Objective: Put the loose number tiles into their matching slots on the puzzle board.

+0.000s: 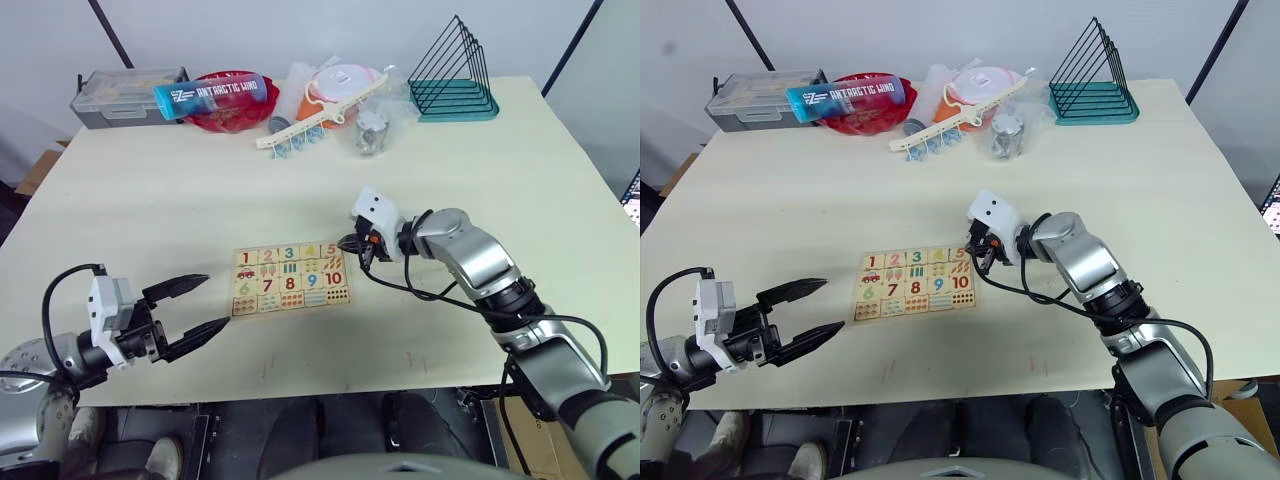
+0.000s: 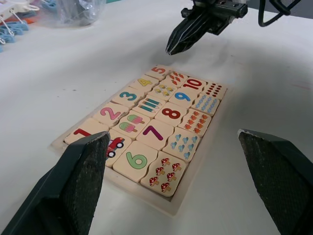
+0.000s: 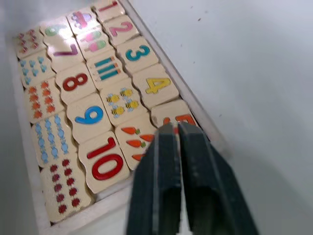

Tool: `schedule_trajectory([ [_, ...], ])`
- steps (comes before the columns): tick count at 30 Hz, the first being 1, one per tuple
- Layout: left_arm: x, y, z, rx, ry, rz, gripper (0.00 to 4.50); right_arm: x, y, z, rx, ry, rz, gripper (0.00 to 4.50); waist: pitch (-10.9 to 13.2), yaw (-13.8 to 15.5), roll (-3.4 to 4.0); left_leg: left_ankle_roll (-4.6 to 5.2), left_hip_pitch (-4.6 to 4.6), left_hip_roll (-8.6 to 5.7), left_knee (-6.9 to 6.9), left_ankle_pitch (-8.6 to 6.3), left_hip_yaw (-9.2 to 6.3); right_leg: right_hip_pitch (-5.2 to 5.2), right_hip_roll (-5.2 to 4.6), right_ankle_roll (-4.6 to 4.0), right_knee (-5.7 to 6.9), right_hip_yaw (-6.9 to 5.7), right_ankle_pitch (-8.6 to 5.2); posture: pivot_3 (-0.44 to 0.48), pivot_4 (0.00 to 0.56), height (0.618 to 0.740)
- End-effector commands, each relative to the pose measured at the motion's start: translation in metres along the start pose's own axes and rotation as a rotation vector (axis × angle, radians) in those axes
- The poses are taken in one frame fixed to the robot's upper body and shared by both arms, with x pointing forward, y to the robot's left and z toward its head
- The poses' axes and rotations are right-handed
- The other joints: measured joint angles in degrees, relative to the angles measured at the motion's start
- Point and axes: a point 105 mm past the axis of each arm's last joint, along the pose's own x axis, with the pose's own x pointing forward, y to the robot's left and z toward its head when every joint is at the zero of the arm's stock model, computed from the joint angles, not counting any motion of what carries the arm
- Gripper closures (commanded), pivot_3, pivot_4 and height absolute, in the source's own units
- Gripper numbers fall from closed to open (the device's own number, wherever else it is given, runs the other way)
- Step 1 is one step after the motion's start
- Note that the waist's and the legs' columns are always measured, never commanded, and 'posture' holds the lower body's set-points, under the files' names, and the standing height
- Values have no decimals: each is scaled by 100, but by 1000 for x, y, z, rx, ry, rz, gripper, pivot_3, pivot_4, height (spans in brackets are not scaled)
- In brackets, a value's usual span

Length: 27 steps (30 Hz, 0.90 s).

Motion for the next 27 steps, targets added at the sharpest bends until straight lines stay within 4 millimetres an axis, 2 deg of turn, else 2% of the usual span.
schedule_trajectory([
  [1, -3, 3, 4, 24, 5, 3, 0, -1, 8, 9, -38, -78, 17, 4272, -1, 0, -1, 0, 0, 0, 0, 0, 0, 0, 0, 0, 0, 0, 0, 0, 150, 740],
  [10, -3, 3, 5, 25, 7, 5, 0, 13, 19, -9, -9, -43, 39, 4272, -1, 1, -1, 0, 0, 0, 0, 0, 1, 0, 0, 0, 1, 1, 0, 0, 150, 740],
  [17, -2, 4, 5, 28, 6, 10, 0, 16, 19, -25, 7, 15, 37, 4272, -1, 3, -1, 0, 1, 0, 0, 0, 1, 1, 0, 0, 0, 0, 0, 0, 150, 740],
  [27, -1, 2, 5, 27, 7, 9, 0, 17, 8, -23, 20, 2, -12, 4272, -2, 2, -2, -1, 3, 0, 0, 0, 1, 1, 1, 0, 1, 1, 0, 0, 150, 740],
])
